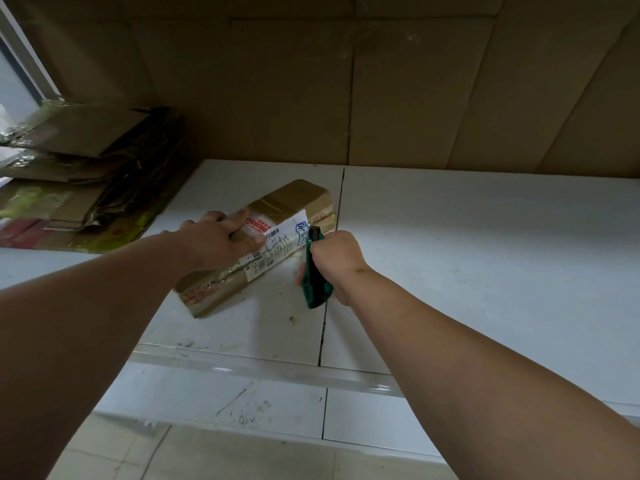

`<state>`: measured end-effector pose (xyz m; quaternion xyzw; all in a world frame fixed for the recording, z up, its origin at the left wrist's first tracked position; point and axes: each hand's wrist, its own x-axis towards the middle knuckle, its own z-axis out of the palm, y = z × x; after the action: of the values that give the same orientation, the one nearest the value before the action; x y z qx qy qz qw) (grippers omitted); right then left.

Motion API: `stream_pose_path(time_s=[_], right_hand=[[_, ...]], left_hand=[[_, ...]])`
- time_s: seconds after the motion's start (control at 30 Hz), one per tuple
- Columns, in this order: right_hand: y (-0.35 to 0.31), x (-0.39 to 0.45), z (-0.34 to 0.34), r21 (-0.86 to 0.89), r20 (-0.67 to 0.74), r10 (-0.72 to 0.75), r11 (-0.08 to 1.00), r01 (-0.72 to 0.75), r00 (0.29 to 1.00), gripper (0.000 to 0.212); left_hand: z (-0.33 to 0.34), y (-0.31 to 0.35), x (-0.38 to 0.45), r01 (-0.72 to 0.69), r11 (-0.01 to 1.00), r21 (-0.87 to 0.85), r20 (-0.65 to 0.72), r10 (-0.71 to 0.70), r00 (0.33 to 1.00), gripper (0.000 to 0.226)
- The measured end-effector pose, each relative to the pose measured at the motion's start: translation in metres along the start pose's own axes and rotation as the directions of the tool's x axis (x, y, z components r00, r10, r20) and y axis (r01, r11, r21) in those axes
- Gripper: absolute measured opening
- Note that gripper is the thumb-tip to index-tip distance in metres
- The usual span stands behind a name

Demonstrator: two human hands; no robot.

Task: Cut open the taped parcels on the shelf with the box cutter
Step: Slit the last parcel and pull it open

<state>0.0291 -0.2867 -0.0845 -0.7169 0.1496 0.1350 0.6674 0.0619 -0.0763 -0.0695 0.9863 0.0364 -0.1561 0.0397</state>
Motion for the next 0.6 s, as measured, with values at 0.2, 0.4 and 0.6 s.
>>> stream_pose_path(time_s=[0.2,0.4,0.6], right_hand=[[-0.005,-0.005,0.001,0.163,-0.005,0.074,0.984,-0.072,0.997,0.023],[-0.005,-0.008,0.012,-0.069,-0.041,-0.023,0.997,0.02,0.999,0.012],[-0.004,-0.009,0.011,-0.009,-0.036,0.009,1.0,-0.009,0.999,0.015]], left_hand=[[0.001,-0.001,0.002,0.004,1.0,0.002,0.007,-0.004,1.0,0.101],[0.001,0.001,0.001,-0.001,1.0,-0.001,0.002,0.001,1.0,0.1],[0.0,0.0,0.004,-0.011,1.0,0.006,-0.005,0.011,1.0,0.097]])
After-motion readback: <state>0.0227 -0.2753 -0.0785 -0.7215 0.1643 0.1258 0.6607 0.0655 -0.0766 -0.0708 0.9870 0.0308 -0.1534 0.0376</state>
